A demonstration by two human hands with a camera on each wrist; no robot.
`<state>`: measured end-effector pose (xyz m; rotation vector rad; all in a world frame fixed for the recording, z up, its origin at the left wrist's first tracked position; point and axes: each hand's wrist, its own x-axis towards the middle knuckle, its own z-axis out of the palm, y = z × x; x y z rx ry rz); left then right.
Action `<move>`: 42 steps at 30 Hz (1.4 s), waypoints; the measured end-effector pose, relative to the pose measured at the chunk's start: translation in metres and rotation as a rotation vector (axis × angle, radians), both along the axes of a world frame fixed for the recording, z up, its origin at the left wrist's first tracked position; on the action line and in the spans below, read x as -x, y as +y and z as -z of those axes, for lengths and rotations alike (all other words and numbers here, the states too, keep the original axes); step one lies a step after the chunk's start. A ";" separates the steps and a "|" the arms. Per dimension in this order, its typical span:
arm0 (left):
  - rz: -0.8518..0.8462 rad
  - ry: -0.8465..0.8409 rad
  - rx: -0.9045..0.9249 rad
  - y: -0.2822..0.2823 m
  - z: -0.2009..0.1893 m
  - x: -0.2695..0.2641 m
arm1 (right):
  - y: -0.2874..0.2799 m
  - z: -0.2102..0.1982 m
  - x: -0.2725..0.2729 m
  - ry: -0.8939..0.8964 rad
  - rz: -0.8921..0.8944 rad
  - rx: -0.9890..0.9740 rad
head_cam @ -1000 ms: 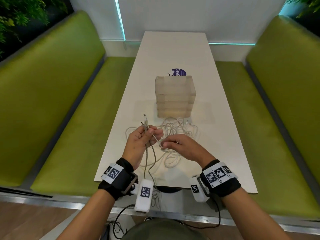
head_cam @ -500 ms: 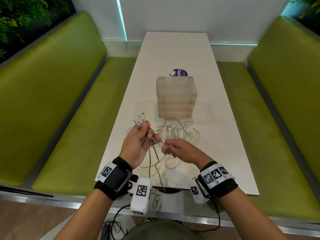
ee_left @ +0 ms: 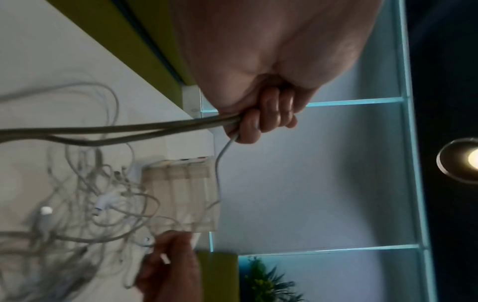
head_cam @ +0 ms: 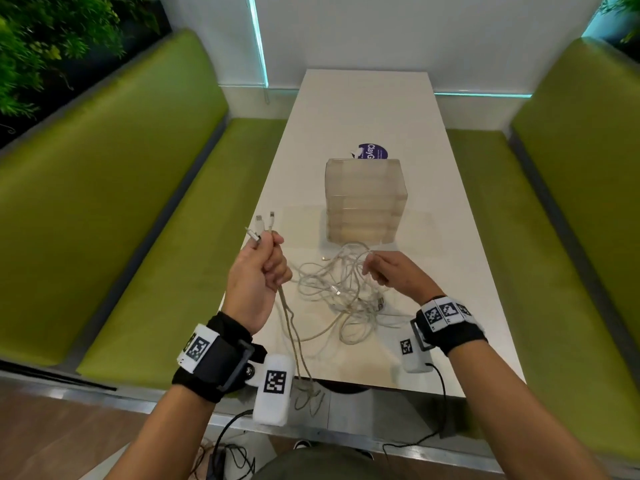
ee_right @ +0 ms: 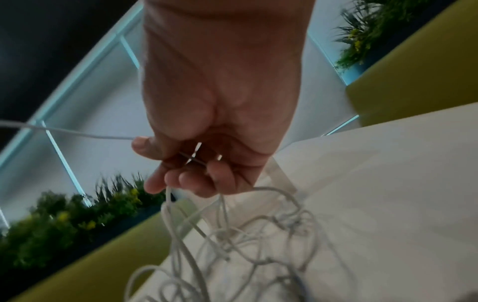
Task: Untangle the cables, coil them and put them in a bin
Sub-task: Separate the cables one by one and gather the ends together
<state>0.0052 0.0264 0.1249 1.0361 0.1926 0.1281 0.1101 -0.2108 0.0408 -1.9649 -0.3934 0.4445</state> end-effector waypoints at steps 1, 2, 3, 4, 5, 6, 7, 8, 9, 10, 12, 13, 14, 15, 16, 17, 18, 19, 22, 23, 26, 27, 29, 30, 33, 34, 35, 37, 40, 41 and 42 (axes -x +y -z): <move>-0.009 0.043 -0.066 -0.002 0.008 0.000 | 0.002 -0.005 0.002 0.008 0.007 -0.037; -0.006 0.080 -0.135 -0.006 0.015 -0.001 | 0.005 -0.010 0.005 0.009 0.007 -0.069; 0.009 0.107 -0.194 -0.010 0.020 -0.001 | 0.008 -0.016 0.007 0.005 0.005 -0.093; 0.033 0.124 -0.240 -0.015 0.025 -0.002 | 0.011 -0.022 0.011 0.003 -0.006 -0.117; 0.059 0.136 -0.269 -0.020 0.029 -0.003 | 0.014 -0.027 0.015 -0.003 -0.021 -0.131; 0.085 0.143 -0.285 -0.025 0.032 -0.005 | 0.016 -0.032 0.019 -0.011 -0.046 -0.132; 0.112 0.145 -0.293 -0.030 0.033 -0.006 | 0.018 -0.036 0.022 -0.025 -0.076 -0.114; 0.138 0.146 -0.300 -0.034 0.034 -0.007 | 0.020 -0.039 0.024 -0.046 -0.107 -0.079; 0.170 0.144 -0.301 -0.038 0.035 -0.009 | 0.022 -0.039 0.026 -0.065 -0.139 -0.039; 0.203 0.142 -0.302 -0.042 0.035 -0.010 | 0.024 -0.040 0.028 -0.082 -0.171 0.001; 0.254 0.132 -0.308 -0.048 0.033 -0.012 | 0.028 -0.039 0.031 -0.112 -0.233 0.064; 0.263 0.123 -0.314 -0.051 0.033 -0.013 | 0.030 -0.037 0.032 -0.117 -0.254 0.080; 0.260 0.115 -0.324 -0.054 0.031 -0.015 | 0.030 -0.036 0.033 -0.111 -0.264 0.086; 0.248 0.112 -0.337 -0.055 0.030 -0.015 | 0.030 -0.035 0.033 -0.097 -0.260 0.087; 0.232 0.110 -0.353 -0.056 0.030 -0.016 | 0.029 -0.034 0.032 -0.084 -0.251 0.087; 0.218 0.106 -0.361 -0.056 0.030 -0.016 | 0.028 -0.033 0.030 -0.073 -0.239 0.095; 0.202 0.095 -0.362 -0.055 0.030 -0.015 | 0.027 -0.030 0.028 -0.070 -0.226 0.112; 0.190 0.075 -0.348 -0.054 0.029 -0.015 | 0.026 -0.026 0.025 -0.072 -0.208 0.131; 0.170 0.012 -0.289 -0.051 0.017 -0.012 | 0.023 -0.009 0.009 -0.092 -0.112 0.194; 0.168 -0.016 -0.254 -0.049 0.012 -0.012 | 0.021 -0.003 0.003 -0.095 -0.078 0.218; 0.158 -0.086 -0.141 -0.042 -0.007 -0.011 | 0.010 0.009 -0.015 -0.071 0.028 0.239; 0.146 -0.103 -0.118 -0.040 -0.012 -0.011 | 0.007 0.011 -0.018 -0.063 0.055 0.242; 0.109 -0.124 -0.098 -0.034 -0.019 -0.009 | 0.005 0.009 -0.021 -0.080 0.076 0.236; 0.080 -0.122 -0.114 -0.031 -0.018 -0.009 | 0.006 0.006 -0.020 -0.103 0.071 0.223; -0.003 -0.054 -0.384 -0.027 -0.008 -0.011 | 0.017 -0.008 -0.011 -0.173 0.052 0.184; -0.018 -0.007 -0.513 -0.027 -0.003 -0.012 | 0.021 -0.013 -0.008 -0.209 0.049 0.159; -0.020 0.040 -0.612 -0.029 0.004 -0.013 | 0.027 -0.018 -0.005 -0.242 0.043 0.142; 0.032 0.109 -0.691 -0.035 0.015 -0.013 | 0.037 -0.029 0.003 -0.295 0.013 0.163; 0.151 0.142 -0.686 -0.049 0.023 -0.011 | 0.048 -0.042 0.013 -0.423 -0.031 0.354; 0.178 0.145 -0.673 -0.053 0.022 -0.011 | 0.051 -0.045 0.015 -0.471 -0.037 0.417; 0.198 0.140 -0.656 -0.057 0.021 -0.011 | 0.054 -0.048 0.018 -0.506 -0.044 0.458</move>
